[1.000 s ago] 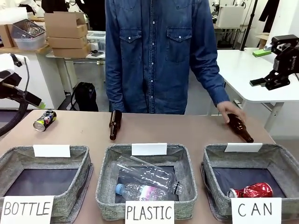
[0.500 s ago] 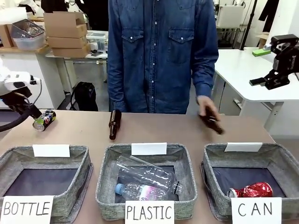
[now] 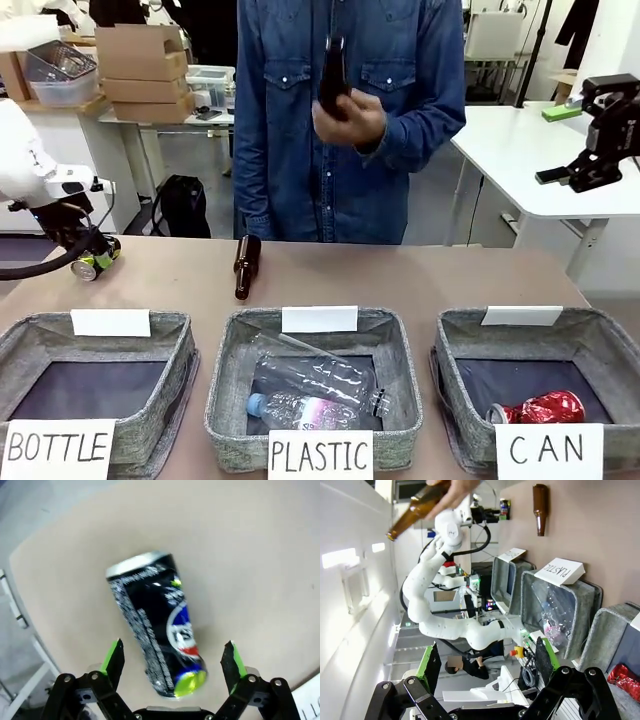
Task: Sort the can waste into the basket.
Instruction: Pick up the can waste from the table and place it in the right Fabric basket.
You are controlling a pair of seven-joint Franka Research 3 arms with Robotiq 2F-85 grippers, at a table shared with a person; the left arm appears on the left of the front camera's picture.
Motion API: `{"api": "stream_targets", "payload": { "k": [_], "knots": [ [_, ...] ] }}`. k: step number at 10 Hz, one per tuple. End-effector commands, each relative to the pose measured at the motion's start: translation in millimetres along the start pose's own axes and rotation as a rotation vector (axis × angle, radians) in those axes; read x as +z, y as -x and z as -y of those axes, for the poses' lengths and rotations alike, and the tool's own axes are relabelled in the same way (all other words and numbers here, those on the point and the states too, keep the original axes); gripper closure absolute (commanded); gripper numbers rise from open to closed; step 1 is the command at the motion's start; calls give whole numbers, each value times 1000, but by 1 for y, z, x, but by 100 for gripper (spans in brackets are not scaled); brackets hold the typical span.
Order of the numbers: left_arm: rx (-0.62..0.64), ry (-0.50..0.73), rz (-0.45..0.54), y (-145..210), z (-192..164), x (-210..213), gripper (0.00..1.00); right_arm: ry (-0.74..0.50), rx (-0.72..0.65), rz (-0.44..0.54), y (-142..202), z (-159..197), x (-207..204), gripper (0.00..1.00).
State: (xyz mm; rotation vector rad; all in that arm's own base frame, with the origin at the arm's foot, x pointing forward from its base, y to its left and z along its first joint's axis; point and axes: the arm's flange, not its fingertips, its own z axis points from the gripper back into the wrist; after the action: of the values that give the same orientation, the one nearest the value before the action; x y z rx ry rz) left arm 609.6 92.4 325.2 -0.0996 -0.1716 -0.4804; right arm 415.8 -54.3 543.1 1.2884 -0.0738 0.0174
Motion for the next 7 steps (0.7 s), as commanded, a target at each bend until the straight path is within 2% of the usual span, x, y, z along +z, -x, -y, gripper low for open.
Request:
{"api": "stream_targets", "payload": {
  "k": [1,2,3,4,5,6,7],
  "knots": [
    [13,-13,2,-11,-13,-14,0,3,3,-8,0,-3,2,0],
    [-4,6,16,-12,-12,-19,0,3,3,-8,0,-3,2,0],
    [-11,9,11,-13,-10,-18,57,3,3,-8,0,-3,2,0],
    [-12,-29,47,-13,-10,-15,57,3,3,-8,0,-3,2,0],
    [-11,-35,47,-12,-11,-15,100,3,3,-8,0,-3,2,0],
    [-13,-43,44,-12,-10,-15,64,3,3,-8,0,-3,2,0],
    [-14,-47,43,-12,-9,-16,100,3,3,-8,0,-3,2,0]
  ]
}}
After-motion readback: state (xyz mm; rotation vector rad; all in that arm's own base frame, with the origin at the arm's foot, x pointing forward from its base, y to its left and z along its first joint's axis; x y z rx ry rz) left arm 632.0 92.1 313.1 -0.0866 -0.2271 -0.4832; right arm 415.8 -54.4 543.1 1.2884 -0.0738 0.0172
